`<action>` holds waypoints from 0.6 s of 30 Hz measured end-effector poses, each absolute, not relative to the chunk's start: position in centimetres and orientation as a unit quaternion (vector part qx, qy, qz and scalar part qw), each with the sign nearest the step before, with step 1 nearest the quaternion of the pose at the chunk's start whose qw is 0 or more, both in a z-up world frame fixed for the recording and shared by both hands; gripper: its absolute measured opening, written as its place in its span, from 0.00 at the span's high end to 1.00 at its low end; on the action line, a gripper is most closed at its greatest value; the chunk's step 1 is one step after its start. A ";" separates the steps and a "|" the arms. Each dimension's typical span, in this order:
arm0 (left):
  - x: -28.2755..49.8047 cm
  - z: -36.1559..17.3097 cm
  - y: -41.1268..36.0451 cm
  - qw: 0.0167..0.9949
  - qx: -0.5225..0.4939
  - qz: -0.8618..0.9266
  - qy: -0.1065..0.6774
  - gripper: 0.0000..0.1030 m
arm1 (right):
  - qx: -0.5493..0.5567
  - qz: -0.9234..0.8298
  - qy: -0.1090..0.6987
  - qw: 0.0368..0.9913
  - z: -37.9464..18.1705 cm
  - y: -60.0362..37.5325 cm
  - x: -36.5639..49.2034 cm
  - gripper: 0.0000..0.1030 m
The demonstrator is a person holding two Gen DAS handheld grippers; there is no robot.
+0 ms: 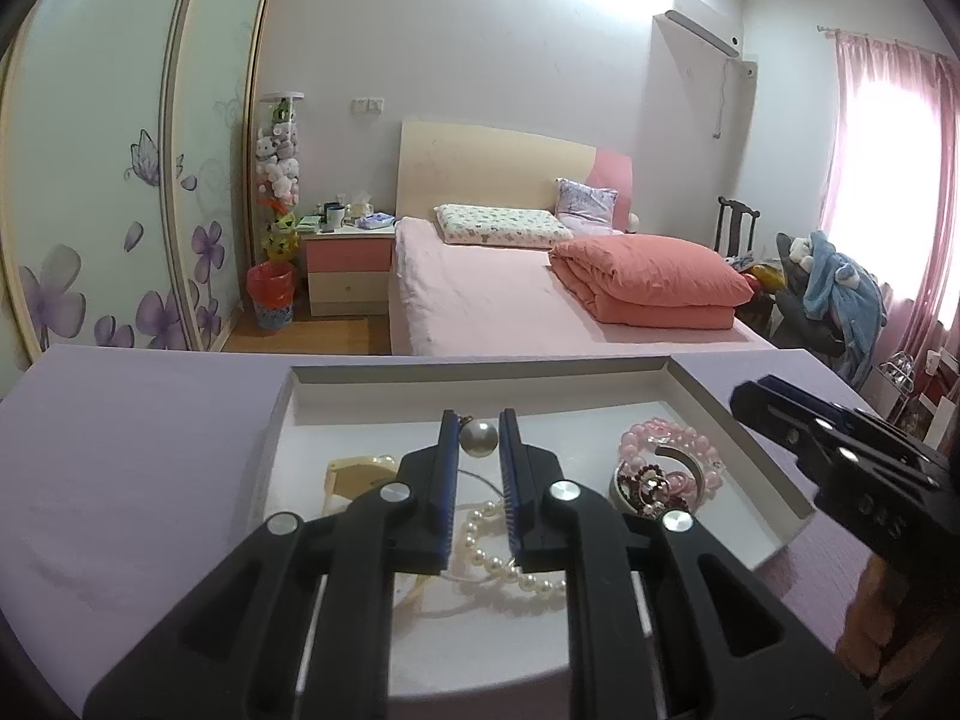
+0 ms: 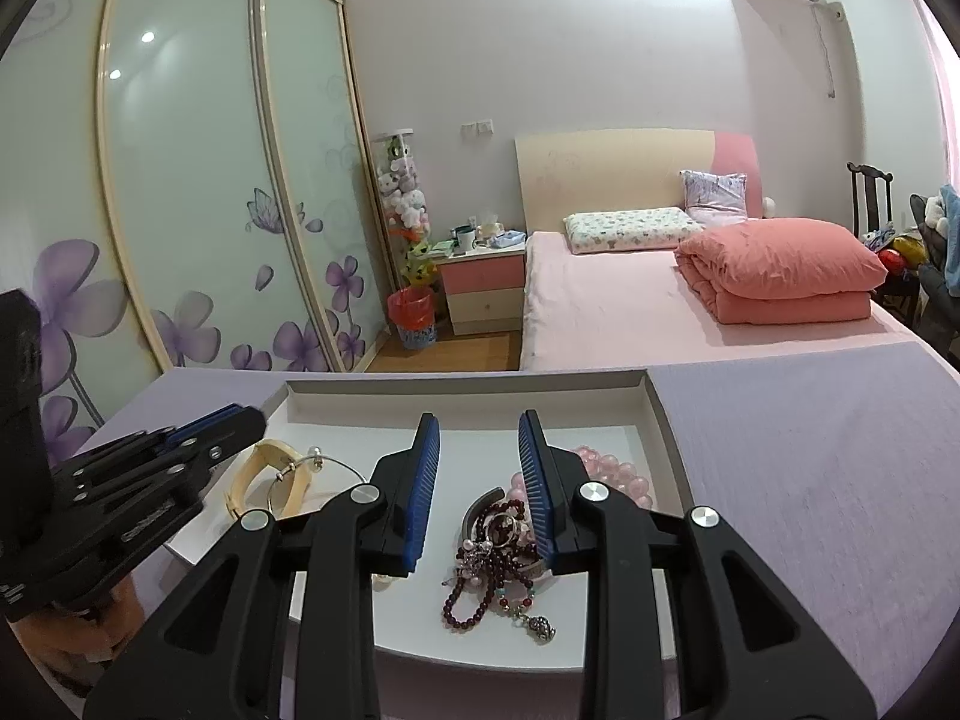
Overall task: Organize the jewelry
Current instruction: 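Lower the pearl into the tray and open the left tool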
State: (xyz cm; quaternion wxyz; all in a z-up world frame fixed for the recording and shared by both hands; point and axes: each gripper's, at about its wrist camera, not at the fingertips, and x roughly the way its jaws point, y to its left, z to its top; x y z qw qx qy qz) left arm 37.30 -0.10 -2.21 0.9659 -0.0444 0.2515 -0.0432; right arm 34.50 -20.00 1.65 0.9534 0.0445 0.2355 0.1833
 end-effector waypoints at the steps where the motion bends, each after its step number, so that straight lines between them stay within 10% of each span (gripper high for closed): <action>1: 37.4 -2.4 -0.2 0.965 -0.045 -0.043 0.254 0.78 | 0.044 0.184 0.237 0.953 1.6 -20.0 34.5 0.72; 18: 36.4 -2.3 1.6 0.964 -0.064 -0.021 0.257 0.60 | 0.040 0.179 0.243 0.953 1.2 -20.2 34.1 0.66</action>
